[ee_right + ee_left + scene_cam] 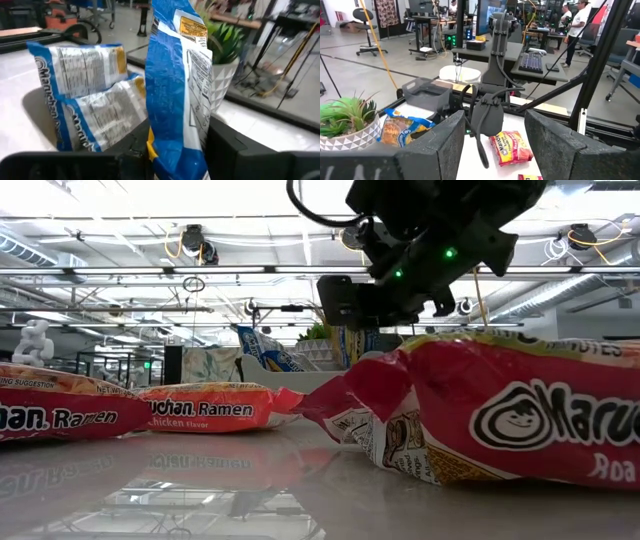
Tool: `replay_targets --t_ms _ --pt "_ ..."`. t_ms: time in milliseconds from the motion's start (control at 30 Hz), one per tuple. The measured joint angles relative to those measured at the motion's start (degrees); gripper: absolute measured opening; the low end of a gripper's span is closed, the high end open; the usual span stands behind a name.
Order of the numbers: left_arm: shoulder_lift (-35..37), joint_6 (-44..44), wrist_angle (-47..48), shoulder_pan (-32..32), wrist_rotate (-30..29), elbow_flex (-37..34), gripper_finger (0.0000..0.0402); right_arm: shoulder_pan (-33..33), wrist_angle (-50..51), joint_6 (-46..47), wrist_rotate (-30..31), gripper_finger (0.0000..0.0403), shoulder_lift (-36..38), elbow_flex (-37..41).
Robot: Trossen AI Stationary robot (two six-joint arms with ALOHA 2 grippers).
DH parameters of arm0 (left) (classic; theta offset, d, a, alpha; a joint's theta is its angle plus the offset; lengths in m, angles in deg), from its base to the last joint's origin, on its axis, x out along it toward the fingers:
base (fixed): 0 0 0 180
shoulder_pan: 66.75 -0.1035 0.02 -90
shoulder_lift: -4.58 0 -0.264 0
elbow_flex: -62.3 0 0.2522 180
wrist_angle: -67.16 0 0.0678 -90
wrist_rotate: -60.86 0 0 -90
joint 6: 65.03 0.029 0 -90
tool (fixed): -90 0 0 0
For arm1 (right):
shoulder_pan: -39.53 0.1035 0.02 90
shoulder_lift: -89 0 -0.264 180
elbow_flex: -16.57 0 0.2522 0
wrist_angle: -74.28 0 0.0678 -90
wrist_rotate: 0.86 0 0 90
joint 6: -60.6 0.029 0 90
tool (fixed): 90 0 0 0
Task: Sort Maruchan noodles
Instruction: Put the blue noodle pack into the gray bin
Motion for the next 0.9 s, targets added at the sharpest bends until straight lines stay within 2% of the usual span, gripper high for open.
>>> replay_targets --t_ms 367,600,767,900 --pt "0.00 -2.56 2.29 0.00 -0.13 0.00 0.0212 0.04 4.28 6.55 -7.84 0.0166 0.95 0.02" --pt "0.00 -2.73 2.23 0.00 -0.13 0.00 0.0212 0.53 8.37 6.59 -8.10 0.0188 5.90 0.02" --pt "0.00 -2.79 2.19 0.00 -0.13 0.00 0.0212 1.75 11.14 3.32 -8.11 0.0197 11.04 0.02" --pt "0.00 -2.81 2.19 0.00 -0.14 0.00 0.0212 4.01 11.79 -4.13 -8.40 0.0198 15.62 0.02"
